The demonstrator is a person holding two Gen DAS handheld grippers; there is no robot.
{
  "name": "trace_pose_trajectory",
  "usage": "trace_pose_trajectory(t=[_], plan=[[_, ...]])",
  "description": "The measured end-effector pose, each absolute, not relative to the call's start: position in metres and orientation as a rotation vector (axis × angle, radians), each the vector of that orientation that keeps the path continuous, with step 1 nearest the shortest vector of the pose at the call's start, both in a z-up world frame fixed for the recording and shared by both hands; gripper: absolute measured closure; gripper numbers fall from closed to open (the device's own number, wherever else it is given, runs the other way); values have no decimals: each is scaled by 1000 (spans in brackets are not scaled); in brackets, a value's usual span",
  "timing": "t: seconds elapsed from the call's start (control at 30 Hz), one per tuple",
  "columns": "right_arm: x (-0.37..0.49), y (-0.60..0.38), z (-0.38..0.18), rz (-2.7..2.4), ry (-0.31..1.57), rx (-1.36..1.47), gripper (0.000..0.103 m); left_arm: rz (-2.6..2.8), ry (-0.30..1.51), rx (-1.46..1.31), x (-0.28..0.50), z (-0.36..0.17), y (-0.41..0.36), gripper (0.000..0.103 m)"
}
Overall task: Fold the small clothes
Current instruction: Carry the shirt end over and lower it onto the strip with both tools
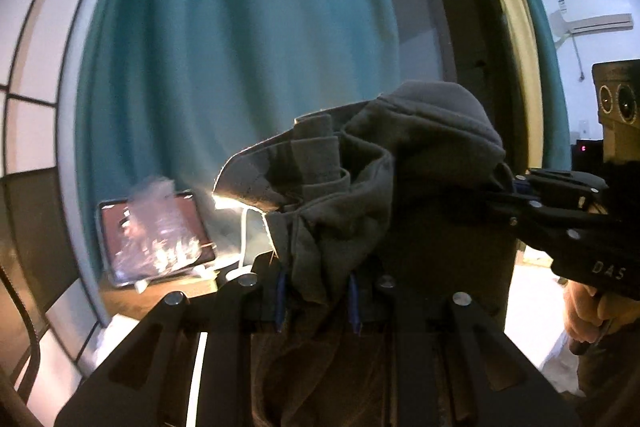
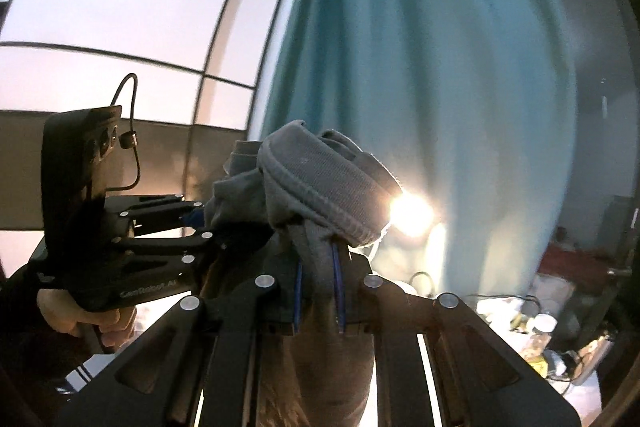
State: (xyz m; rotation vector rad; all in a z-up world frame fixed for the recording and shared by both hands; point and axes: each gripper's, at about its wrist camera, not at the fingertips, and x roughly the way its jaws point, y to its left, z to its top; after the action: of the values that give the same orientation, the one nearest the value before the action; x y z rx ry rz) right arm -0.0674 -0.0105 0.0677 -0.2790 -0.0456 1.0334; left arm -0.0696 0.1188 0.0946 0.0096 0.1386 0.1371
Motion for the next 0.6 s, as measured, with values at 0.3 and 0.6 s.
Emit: trace_pose_trajectory(t=[0.3,0.6], plan=[[-76,14,43,1094,36,-301,89,191,237,16,-81,75,138,82],[-50,30,16,1077,137,-312,90,188,309,2,-56,51,152,82]])
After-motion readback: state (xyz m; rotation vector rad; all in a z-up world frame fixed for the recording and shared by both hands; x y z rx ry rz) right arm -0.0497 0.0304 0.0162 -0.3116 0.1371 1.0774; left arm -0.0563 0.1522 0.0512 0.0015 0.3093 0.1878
